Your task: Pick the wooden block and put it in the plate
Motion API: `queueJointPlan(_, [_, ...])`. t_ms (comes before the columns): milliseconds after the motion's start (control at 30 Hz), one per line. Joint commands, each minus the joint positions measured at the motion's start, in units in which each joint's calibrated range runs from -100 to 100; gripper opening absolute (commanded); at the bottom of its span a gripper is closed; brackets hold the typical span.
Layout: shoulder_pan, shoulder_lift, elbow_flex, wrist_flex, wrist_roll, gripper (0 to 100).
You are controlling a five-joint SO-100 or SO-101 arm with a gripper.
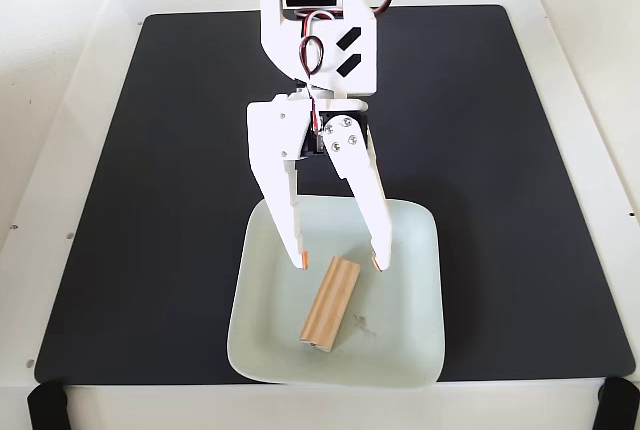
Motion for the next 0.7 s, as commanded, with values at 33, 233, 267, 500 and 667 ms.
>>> queueJointPlan(33, [0.10,-0.35,-2.22,-0.72,-0.04,27])
queueJointPlan(233, [0.10,-0.35,-2.22,-0.45,-0.09,26])
queueJointPlan(267, [0.10,-0.35,-2.22,-0.45,-0.09,25])
queueJointPlan(500, [-0.01,-1.37,0.12,-0.72,-0.09,1])
queueJointPlan(667, [0.21,-3.74,2.55,-0.72,-0.09,1])
